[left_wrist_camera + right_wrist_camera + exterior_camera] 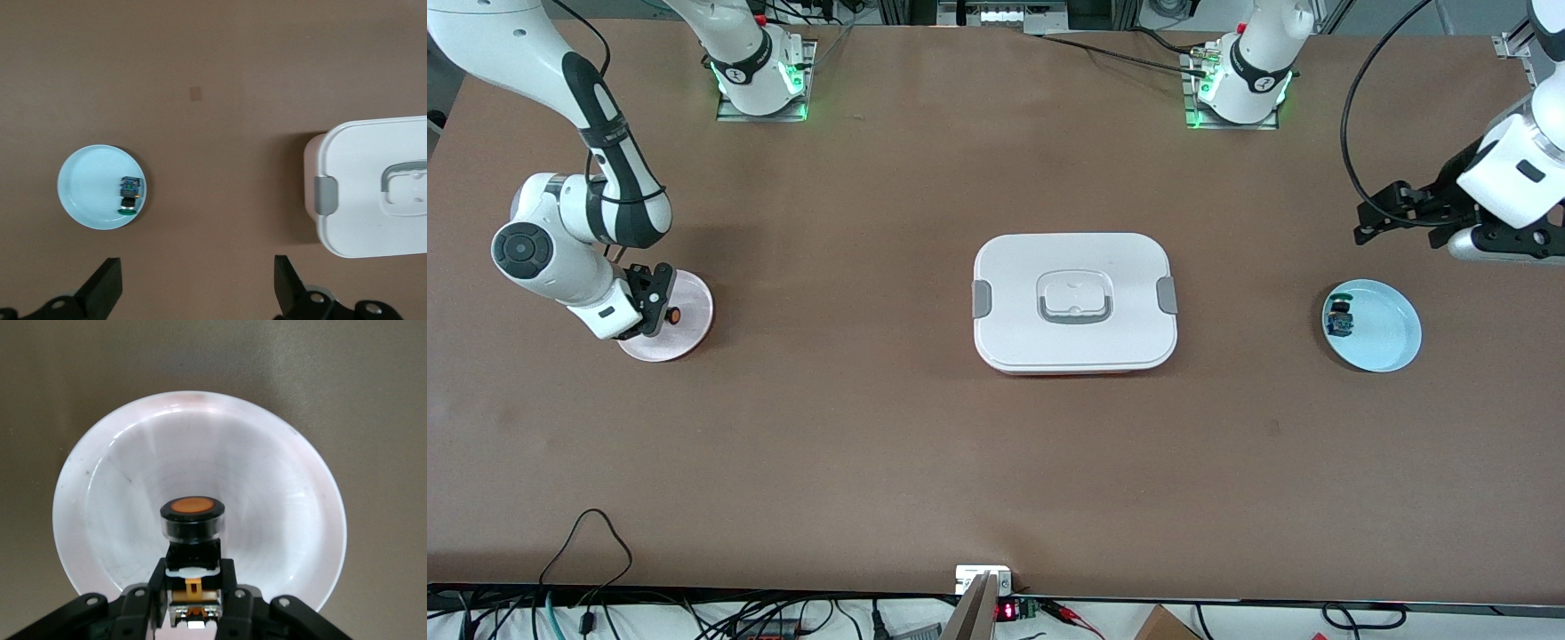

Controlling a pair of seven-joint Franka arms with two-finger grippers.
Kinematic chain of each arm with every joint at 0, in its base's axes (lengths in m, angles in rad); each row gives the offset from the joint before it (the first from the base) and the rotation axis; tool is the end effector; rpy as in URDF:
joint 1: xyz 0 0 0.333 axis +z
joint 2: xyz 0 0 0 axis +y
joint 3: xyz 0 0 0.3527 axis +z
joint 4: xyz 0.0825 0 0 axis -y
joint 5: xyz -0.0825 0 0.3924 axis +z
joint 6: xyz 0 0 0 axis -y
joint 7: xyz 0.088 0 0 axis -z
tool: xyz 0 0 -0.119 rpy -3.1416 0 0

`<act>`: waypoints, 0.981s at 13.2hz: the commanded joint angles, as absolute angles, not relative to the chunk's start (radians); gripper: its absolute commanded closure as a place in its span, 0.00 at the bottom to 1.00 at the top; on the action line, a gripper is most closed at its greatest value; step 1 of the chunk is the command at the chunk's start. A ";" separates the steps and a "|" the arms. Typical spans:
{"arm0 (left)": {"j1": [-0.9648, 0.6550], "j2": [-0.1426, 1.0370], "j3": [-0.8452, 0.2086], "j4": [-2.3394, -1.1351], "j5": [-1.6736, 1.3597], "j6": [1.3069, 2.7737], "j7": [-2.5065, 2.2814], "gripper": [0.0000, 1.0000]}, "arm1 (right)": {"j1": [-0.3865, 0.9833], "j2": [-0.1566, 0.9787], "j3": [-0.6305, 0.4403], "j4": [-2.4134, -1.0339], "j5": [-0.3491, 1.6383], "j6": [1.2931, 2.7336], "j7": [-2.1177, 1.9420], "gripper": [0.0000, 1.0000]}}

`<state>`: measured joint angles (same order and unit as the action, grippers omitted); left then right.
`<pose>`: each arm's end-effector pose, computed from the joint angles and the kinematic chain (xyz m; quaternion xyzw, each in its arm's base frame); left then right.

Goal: Transfer orange switch to right arm and place
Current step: 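Lower the switch onto the white dish and open the right gripper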

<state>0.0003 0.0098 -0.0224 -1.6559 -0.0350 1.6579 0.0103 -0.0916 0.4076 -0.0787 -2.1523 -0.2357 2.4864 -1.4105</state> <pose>0.5713 -0.0164 0.6102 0.9997 -0.0146 -0.0040 0.0175 0.5708 -0.0987 0.2172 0.7493 0.6559 -0.0857 0.0326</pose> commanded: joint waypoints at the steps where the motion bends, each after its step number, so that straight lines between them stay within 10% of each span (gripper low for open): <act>1: 0.066 0.060 -0.025 -1.603 -0.011 1.634 0.159 0.00 | -0.112 0.417 -0.067 -2.166 -0.250 2.520 -1.424 0.58; 2: 0.089 0.069 -0.025 -1.591 -0.014 1.634 0.173 0.00 | -0.121 0.422 -0.067 -2.166 -0.247 2.520 -1.420 0.10; 3: 0.097 0.078 -0.025 -1.585 -0.011 1.634 0.170 0.00 | -0.127 0.419 -0.067 -2.166 -0.241 2.511 -1.414 0.00; 13: 0.089 0.103 -0.044 -1.545 0.038 1.611 0.150 0.00 | -0.098 0.293 -0.063 -1.979 0.020 2.132 -1.394 0.00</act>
<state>0.0919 0.0821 -0.0396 -1.5855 -0.0063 1.6368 0.1505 -0.0990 0.2922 -0.0665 -2.0305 -0.0145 2.1910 -1.4083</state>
